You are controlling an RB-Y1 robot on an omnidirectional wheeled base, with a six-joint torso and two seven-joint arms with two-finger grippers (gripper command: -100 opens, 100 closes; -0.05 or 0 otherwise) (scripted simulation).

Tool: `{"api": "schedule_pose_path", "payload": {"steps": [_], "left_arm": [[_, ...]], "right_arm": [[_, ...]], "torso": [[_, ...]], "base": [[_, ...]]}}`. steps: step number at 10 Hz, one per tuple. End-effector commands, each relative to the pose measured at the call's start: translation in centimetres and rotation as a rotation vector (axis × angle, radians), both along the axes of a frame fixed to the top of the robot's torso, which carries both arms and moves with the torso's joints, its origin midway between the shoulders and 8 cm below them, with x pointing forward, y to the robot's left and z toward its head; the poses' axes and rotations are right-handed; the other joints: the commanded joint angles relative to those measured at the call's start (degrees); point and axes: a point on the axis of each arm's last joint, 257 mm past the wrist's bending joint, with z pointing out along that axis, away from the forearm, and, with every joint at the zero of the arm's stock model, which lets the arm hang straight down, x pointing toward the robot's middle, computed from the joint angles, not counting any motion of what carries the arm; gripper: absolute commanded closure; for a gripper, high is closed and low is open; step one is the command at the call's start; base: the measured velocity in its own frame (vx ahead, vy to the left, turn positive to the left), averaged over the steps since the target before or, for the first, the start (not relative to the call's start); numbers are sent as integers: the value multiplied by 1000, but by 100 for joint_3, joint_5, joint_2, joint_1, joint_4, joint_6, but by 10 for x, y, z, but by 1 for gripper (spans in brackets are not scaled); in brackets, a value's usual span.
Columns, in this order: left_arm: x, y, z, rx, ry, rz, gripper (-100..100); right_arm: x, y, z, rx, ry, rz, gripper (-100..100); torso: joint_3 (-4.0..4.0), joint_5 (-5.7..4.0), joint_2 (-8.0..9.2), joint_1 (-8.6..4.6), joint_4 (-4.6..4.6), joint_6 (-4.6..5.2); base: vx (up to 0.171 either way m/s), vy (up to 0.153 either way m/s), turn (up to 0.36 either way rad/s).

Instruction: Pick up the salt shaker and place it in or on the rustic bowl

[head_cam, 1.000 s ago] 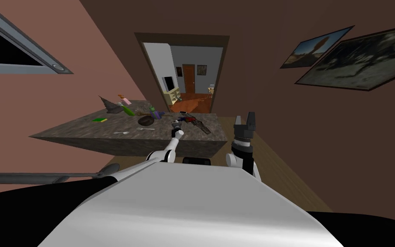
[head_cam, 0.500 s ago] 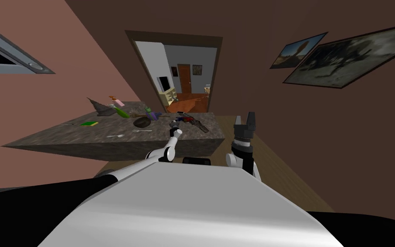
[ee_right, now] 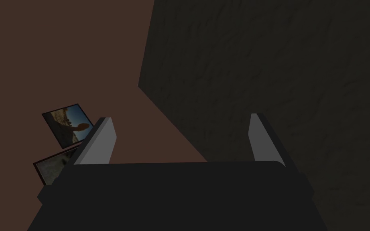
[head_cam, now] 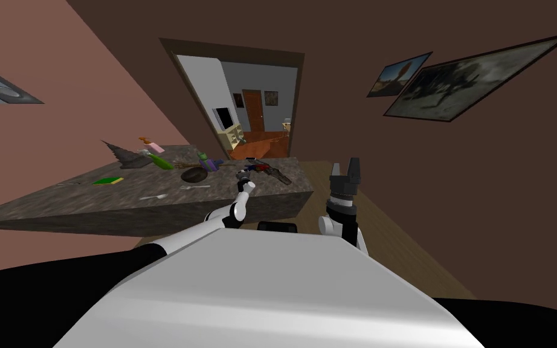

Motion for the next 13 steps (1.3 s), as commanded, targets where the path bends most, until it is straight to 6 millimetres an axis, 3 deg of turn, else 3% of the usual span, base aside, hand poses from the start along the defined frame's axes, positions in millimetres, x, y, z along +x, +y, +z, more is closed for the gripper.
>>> {"api": "schedule_pose_path", "payload": {"steps": [1, 4, 5, 9, 10, 11, 13], "left_arm": [[-2, 7, -1, -6, -1, 17, -100], [-2, 12, 0, -12, -3, 29, -100], [-2, 12, 0, -13, -3, 30, 100], [-2, 12, 0, -13, -4, 31, 100], [-2, 12, 0, -12, -4, 31, 0], [-2, 7, -1, -6, -1, 17, 100], [-1, -3, 0, 0, 0, -4, 100]], "right_arm": [[0, 0, 0, 0, 0, 0, 0], [0, 0, 0, 0, 0, 0, 0], [0, 0, 0, 0, 0, 0, 0], [0, 0, 0, 0, 0, 0, 0], [0, 0, 0, 0, 0, 0, 0], [0, 0, 0, 0, 0, 0, 0], [0, 0, 0, 0, 0, 0, 0]], "torso": [[0, 0, 0, 0, 0, 0], [0, 0, 0, -1, 0, -3], [-3, 0, -6, -2, -1, -3], [-9, -1, -15, -6, -5, -2], [-9, -1, -15, -5, -5, -2], [-9, 0, -15, -5, -5, -2], [-18, -2, -30, -6, -9, -17]], "base": [[-28, 14, -101], [-26, 10, -96], [0, 0, 0], [0, 0, 0], [0, 0, 0], [26, -7, 230], [56, -31, 196]]}}
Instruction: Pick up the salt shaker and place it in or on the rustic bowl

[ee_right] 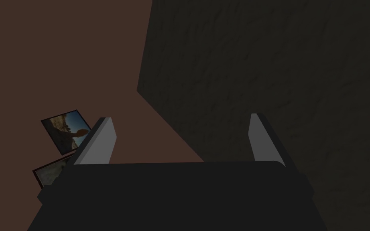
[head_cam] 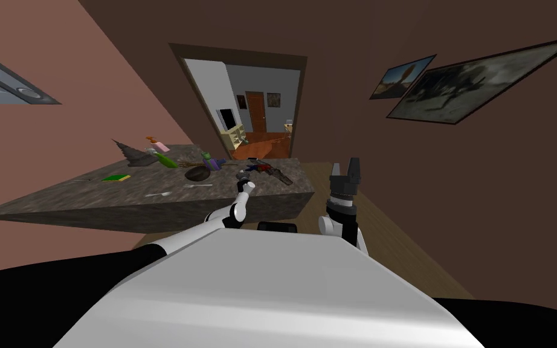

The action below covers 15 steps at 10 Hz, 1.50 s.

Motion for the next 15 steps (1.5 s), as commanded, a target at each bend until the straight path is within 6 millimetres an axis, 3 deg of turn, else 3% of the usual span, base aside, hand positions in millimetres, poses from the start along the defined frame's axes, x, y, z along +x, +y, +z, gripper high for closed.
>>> {"api": "schedule_pose_path", "payload": {"steps": [1, 8, 15], "left_arm": [[0, -8, -2, 1, 2, -16, 100], [5, -54, -2, 8, 2, -110, 100], [3, -114, -8, -19, 7, -220, 100]], "right_arm": [[0, 0, 0, 0, 0, 0, 0], [0, 0, 0, 0, 0, 0, 0], [0, 0, 0, 0, 0, 0, 0]], "torso": [[0, 0, 0, 0, 0, 0], [0, 1, 3, 4, -3, -6], [-11, 13, -2, 4, -19, 11]], "base": [[35, -20, 121], [32, -18, 128], [29, -20, 140]]}}
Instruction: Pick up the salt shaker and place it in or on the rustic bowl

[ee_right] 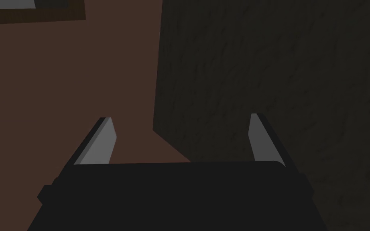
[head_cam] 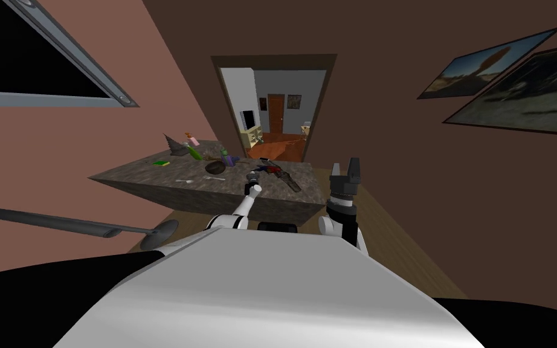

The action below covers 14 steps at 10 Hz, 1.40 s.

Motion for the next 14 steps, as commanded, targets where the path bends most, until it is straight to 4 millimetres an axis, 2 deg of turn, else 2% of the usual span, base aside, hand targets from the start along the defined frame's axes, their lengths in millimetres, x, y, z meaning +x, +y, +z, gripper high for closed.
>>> {"api": "schedule_pose_path", "payload": {"steps": [1, 2, 3, 4, 7, 10, 14], "left_arm": [[-1, -14, -1, -5, 4, -28, 100], [-2, -7, 0, -5, 0, -13, 100], [-2, -9, 0, -4, 2, -17, 0], [10, 4, 22, 26, -30, -20, 100], [35, 28, 73, 83, -102, -26, 100], [59, 38, 129, 115, -181, -39, 100], [59, 38, 129, 115, -181, -39, 100]], "right_arm": [[0, 0, 0, 0, 0, 0, 0], [0, 0, 0, 0, 0, 0, 0], [0, 0, 0, 0, 0, 0, 0], [0, 0, 0, 0, 0, 0, 0], [0, 0, 0, 0, 0, 0, 0], [0, 0, 0, 0, 0, 0, 0], [0, 0, 0, 0, 0, 0, 0]], "torso": [[0, 0, 0, 0, 0, 0], [0, 1, 0, -1, 0, 6], [1, 1, 3, 5, 0, 6], [2, 2, 4, 8, 0, 6], [0, -2, -4, 20, 5, 9], [5, -8, 4, 10, 7, 10], [7, -4, 14, 13, 2, 1]], "base": [[29, -25, 79], [9, -10, 2], [0, 0, 0], [21, 8, -102], [25, 32, -95], [11, 19, -44], [-3, 19, 15]]}}
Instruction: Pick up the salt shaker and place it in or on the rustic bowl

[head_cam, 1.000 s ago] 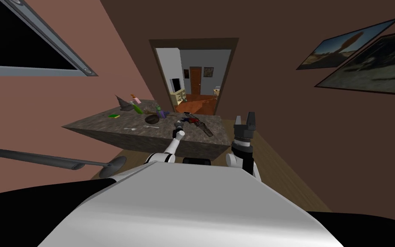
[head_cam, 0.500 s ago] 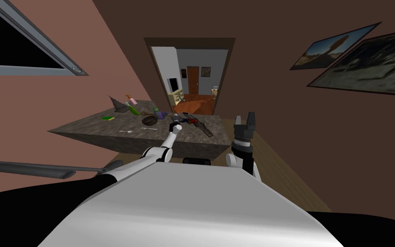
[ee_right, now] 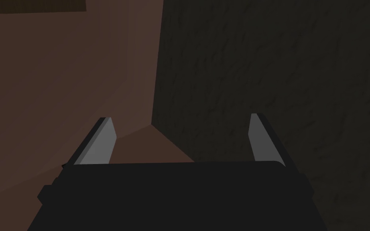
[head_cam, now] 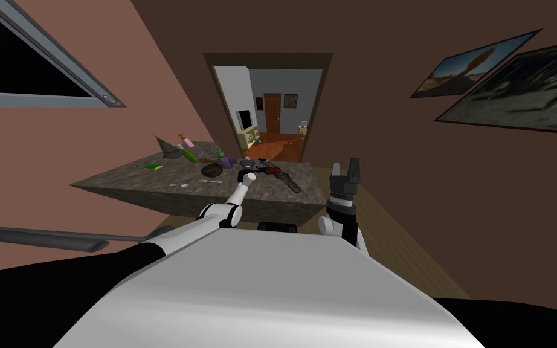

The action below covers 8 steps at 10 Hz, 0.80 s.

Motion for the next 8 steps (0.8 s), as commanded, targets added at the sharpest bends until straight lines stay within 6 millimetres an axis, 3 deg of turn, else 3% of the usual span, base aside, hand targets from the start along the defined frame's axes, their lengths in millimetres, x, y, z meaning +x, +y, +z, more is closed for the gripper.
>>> {"api": "schedule_pose_path", "payload": {"steps": [1, 3, 8], "left_arm": [[7, 0, 19, 5, -26, -7, 100], [7, 0, 19, 5, -26, -7, 100], [38, -18, 103, 6, -138, -60, 100]], "right_arm": [[0, 0, 0, 0, 0, 0, 0], [0, 0, 0, 0, 0, 0, 0], [0, 0, 0, 0, 0, 0, 0]], "torso": [[0, 0, 0, 0, 0, 0], [10, 1, 17, 22, 6, -18], [21, 11, 27, 56, 16, -20]], "base": [[10, 15, -43], [-49, 130, 157], [-28, 154, 89]]}}
